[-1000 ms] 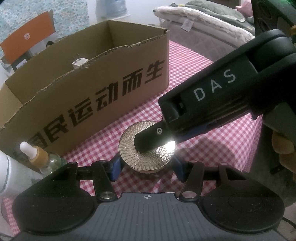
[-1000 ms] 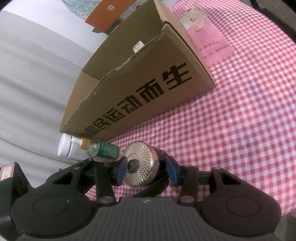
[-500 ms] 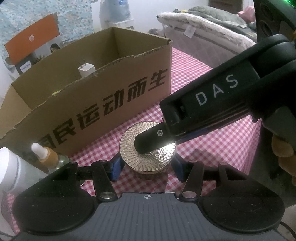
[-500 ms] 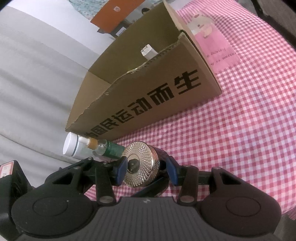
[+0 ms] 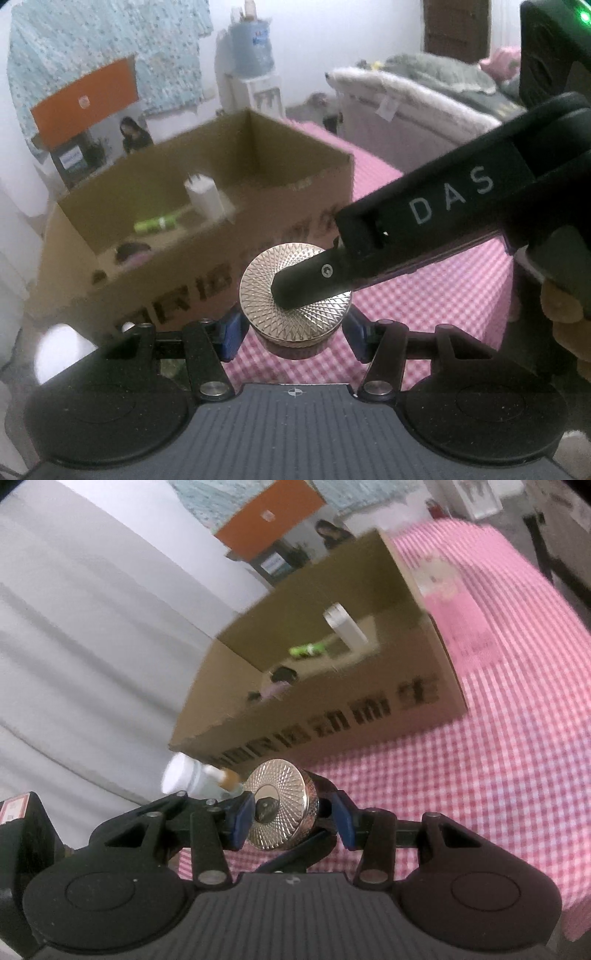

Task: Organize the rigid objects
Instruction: 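Carry the gold-lidded jar into the box and open the right gripper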

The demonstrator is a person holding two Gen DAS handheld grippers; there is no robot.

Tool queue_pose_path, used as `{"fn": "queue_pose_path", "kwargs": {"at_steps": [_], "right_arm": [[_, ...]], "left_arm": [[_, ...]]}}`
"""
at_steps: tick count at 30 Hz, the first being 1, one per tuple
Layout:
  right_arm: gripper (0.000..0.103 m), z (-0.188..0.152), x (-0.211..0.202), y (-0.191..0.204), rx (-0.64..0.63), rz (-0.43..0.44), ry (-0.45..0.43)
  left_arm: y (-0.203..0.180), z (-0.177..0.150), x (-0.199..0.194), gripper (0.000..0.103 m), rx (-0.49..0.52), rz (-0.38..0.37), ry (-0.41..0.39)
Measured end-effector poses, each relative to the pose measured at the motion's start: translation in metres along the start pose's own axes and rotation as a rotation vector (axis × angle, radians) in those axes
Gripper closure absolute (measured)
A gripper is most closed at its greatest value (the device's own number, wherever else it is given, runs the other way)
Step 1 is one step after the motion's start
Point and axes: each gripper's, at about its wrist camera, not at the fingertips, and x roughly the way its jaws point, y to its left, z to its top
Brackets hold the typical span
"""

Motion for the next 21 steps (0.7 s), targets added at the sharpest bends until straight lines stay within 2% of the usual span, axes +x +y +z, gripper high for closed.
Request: {"fn": "queue_pose_path", "kwargs": {"at_steps": [6, 12, 17, 21], "right_arm": [[0.054, 0.023, -0.016, 0.026, -0.089, 0.008, -0.043], [0.054, 0.064, -0.024, 0.043, -0.161, 0.014, -0.061], [0.054, 0.105, -0.010, 0.045, -0.191, -0.001, -0.029], [0.054, 0.138, 0.016, 0.030, -0.174, -0.014, 0.049]], "left_arm": [[0.011, 0.027, -0.015, 0.048, -0.018, 0.021, -0.063], [0.025, 0.061, -0.007, 0.048, -0.058, 0.026, -0.086], [0.043, 0.088, 0.022, 0.048, -0.107, 0.018, -0.044], [0.057, 0.101, 0.059, 0.048, -0.140, 0.031, 0.028]]}}
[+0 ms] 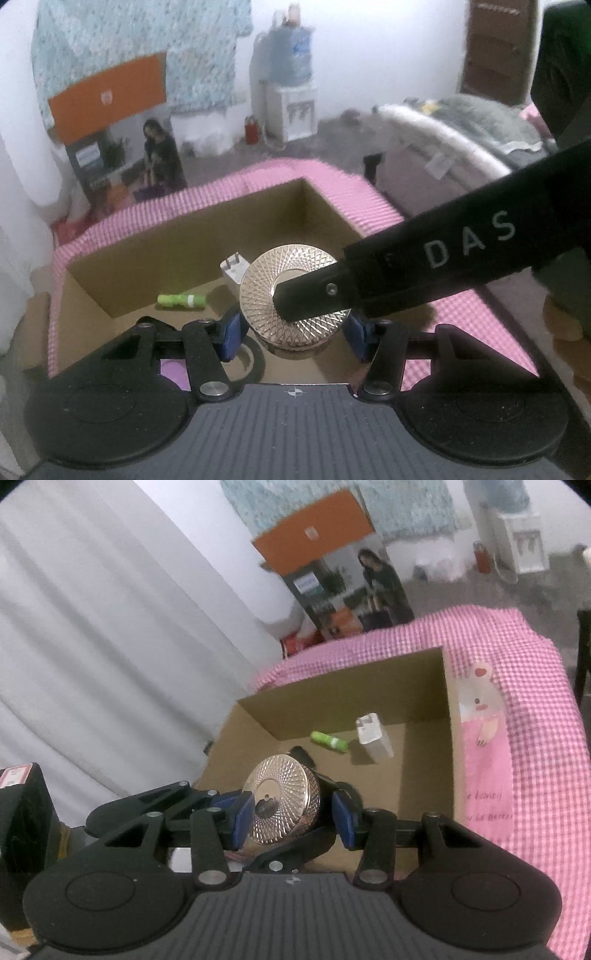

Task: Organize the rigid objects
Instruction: 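Carry the gold-lidded jar into the box and open the right gripper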

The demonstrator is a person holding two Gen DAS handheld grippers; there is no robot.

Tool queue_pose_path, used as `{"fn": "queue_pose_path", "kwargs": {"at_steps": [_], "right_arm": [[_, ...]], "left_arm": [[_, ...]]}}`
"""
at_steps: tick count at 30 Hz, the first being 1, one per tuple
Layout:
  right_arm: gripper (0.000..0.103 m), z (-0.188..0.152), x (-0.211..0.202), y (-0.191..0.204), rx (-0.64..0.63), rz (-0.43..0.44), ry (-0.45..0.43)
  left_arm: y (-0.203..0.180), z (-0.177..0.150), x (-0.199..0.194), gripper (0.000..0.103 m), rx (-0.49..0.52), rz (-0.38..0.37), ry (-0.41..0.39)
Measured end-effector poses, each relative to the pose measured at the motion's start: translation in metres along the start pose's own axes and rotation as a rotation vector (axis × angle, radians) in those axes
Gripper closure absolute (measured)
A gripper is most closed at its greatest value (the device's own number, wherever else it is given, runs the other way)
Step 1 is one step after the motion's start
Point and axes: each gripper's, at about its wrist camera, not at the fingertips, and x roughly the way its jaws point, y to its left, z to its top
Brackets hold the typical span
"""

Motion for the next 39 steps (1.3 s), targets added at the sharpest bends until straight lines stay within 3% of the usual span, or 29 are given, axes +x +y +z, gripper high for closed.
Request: {"fn": "queue_pose_path", "kwargs": {"at_steps": [9, 19, 25, 35, 39], "right_arm": [[0.053, 0.041, 0.066, -0.039, 0.014, -0.052, 0.192], [0.054, 0.057, 0.089, -0.040, -0.098, -0.139, 0.278], [0.056, 0.056, 0.092, -0.039, -0.130, -0.167, 0.285], [0.055, 0.051, 0.081, -0.038, -0.132, -0.169, 0.230], [0.055, 0.050, 0.058, -0.034, -0.118, -0.147, 0.157]], "left_arm": [[0.016, 0.012, 0.060, 0.048, -0.094, 0.006, 0.150], [0.016, 0.022, 0.078, 0.048, -0.125, -0.009, 0.197], [0.016, 0.023, 0.083, 0.044, -0.170, -0.037, 0.225], [0.007, 0.025, 0.063, 0.043, -0.133, -0.035, 0.156], [0.003, 0.021, 0.042, 0.039, -0.111, -0.045, 0.117]]}}
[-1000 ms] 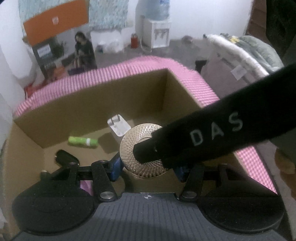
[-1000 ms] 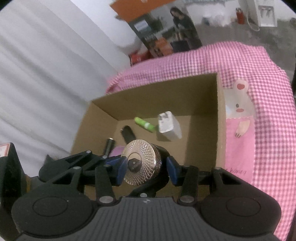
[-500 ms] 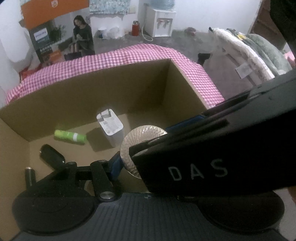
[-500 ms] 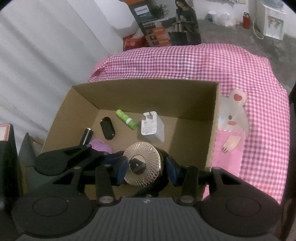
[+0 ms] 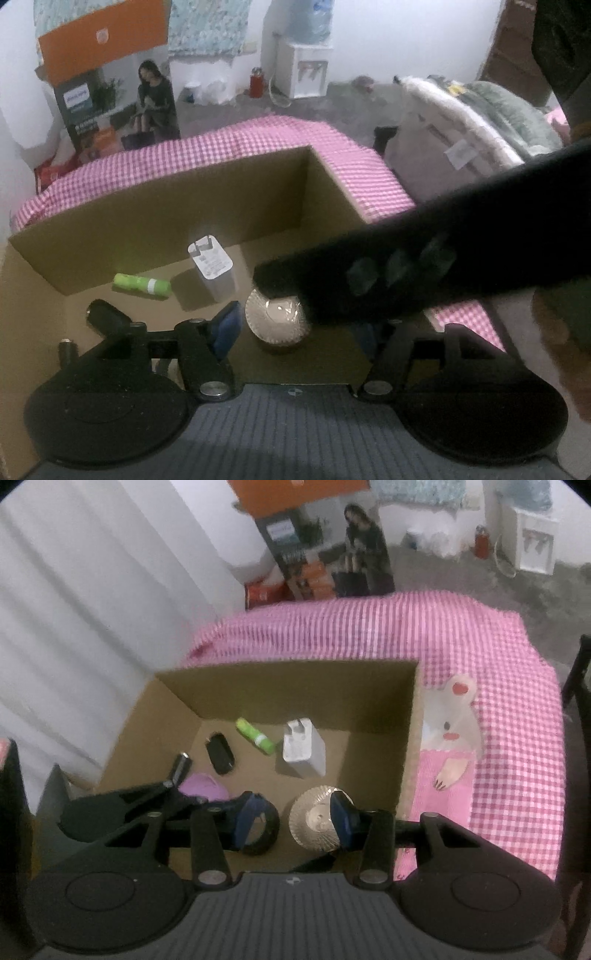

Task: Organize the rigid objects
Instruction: 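Carry the gold-lidded jar into the box and open the right gripper, then return the right gripper to the table and grasp the green dropper bottle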

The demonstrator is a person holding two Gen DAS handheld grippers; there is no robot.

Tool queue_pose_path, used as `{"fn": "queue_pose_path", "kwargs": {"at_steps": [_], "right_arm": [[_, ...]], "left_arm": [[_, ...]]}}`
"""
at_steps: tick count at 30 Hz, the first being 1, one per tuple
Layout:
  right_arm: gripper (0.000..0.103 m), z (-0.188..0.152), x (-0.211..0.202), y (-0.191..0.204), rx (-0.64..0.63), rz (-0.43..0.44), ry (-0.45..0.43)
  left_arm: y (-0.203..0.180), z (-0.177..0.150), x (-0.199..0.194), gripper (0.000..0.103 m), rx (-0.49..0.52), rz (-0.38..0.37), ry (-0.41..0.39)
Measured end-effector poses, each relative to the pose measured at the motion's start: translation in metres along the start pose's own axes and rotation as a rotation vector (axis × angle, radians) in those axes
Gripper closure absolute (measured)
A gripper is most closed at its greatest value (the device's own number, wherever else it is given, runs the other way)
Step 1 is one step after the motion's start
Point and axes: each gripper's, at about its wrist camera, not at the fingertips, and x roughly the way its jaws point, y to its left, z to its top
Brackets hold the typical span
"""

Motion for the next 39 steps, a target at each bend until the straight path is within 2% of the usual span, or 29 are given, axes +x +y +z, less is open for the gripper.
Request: {"fn": "queue_pose_path", "kwargs": {"at_steps": [6, 9, 14, 18, 23, 28, 34, 39], "right_arm": [[0.054, -0.029, -0.056, 0.006, 0.043, 0.099, -0.159], [0.048, -0.056, -0.079, 0.014, 0.058, 0.170, -0.227], [0.043, -0.095, -0.090, 0.031, 0.084, 0.271, -0.260], [0.040, -0.121, -0.085, 0.045, 0.092, 0.305, -0.275], [0.040, -0.146, -0.068, 0.065, 0.068, 0.296, -0.283], [0.040, -0.159, -0.043, 0.096, -0.032, 0.226, -0.249], [0.043, -0.155, -0.005, 0.124, -0.156, 0.149, -0.187], [0.049, -0.150, 0.023, 0.134, -0.209, 0.101, -0.137]], "left_arm": [[-0.001, -0.027, -0.049, 0.037, 0.058, 0.003, -0.082], [0.001, -0.048, -0.075, 0.035, 0.089, 0.003, -0.124], [0.008, -0.087, -0.111, 0.035, 0.130, 0.040, -0.176], [0.021, -0.116, -0.130, 0.035, 0.108, 0.059, -0.201], [0.032, -0.146, -0.132, 0.035, 0.101, 0.096, -0.200], [0.043, -0.170, -0.109, 0.036, 0.101, 0.118, -0.169], [0.057, -0.182, -0.076, 0.044, 0.089, 0.128, -0.139], [0.063, -0.187, -0.059, 0.047, 0.112, 0.156, -0.135]]}}
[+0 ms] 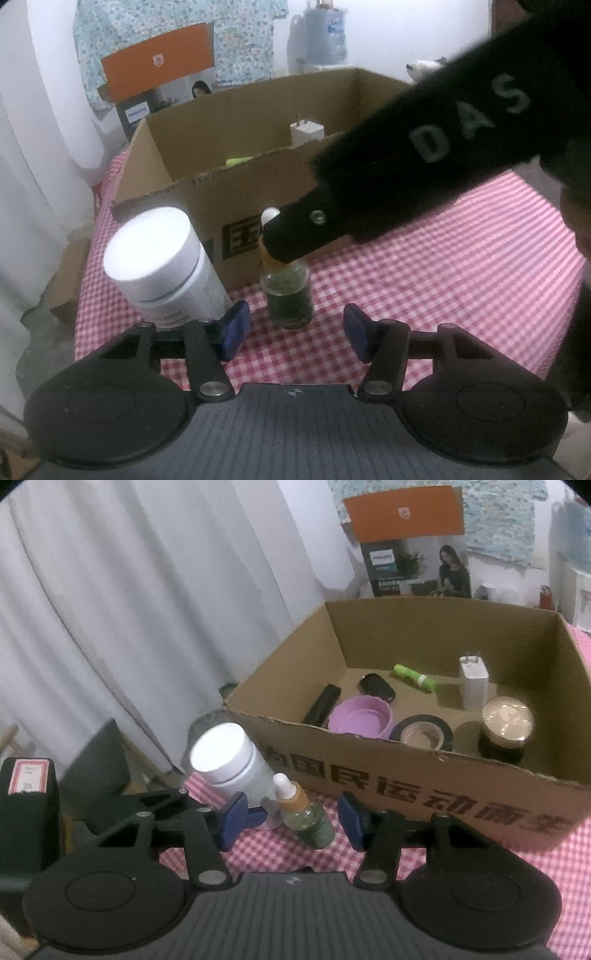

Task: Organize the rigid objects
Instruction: 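Return the right gripper to the table and grasp the green dropper bottle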

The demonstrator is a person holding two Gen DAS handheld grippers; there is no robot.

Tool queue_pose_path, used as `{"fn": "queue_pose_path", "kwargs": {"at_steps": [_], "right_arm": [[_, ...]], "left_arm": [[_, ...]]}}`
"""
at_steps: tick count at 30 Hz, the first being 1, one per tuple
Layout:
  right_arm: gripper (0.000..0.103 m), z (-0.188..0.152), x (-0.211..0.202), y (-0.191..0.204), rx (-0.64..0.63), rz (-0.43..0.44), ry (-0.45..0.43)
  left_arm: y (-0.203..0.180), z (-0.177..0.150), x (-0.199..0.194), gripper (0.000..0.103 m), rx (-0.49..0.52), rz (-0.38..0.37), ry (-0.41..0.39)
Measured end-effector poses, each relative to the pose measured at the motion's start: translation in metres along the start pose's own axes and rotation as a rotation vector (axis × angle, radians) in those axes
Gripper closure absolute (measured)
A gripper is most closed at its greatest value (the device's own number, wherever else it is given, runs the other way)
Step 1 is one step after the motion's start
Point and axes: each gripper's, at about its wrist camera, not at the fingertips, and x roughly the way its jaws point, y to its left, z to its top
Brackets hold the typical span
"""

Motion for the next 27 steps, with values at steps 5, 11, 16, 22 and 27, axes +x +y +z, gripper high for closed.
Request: {"fn": "queue_pose_path", "kwargs": {"at_steps": [5, 11, 16, 22, 27], "right_arm": [[0.052, 0.004, 0.019, 0.005, -0.053, -0.013, 0.032], [0.066, 0.008, 0.034, 0.000, -0.066, -0.009, 0.061], [0.072, 0.008, 0.036, -0.004, -0.057, 0.002, 0.081], [0.073, 0.001, 0.020, -0.011, -0.027, -0.026, 0.101], [0.073, -0.005, 0.007, -0.015, -0.011, -0.035, 0.103]], "left_arm": [[-0.003, -0.006, 0.007, 0.049, 0.012, 0.008, -0.016], [-0.007, -0.007, 0.015, 0.055, 0.008, -0.001, -0.029], [-0.007, -0.006, 0.017, 0.055, 0.013, -0.034, -0.038], [-0.019, -0.006, 0.009, 0.055, 0.059, -0.135, -0.044], [-0.028, -0.006, 0.009, 0.055, 0.113, -0.155, -0.052]]}}
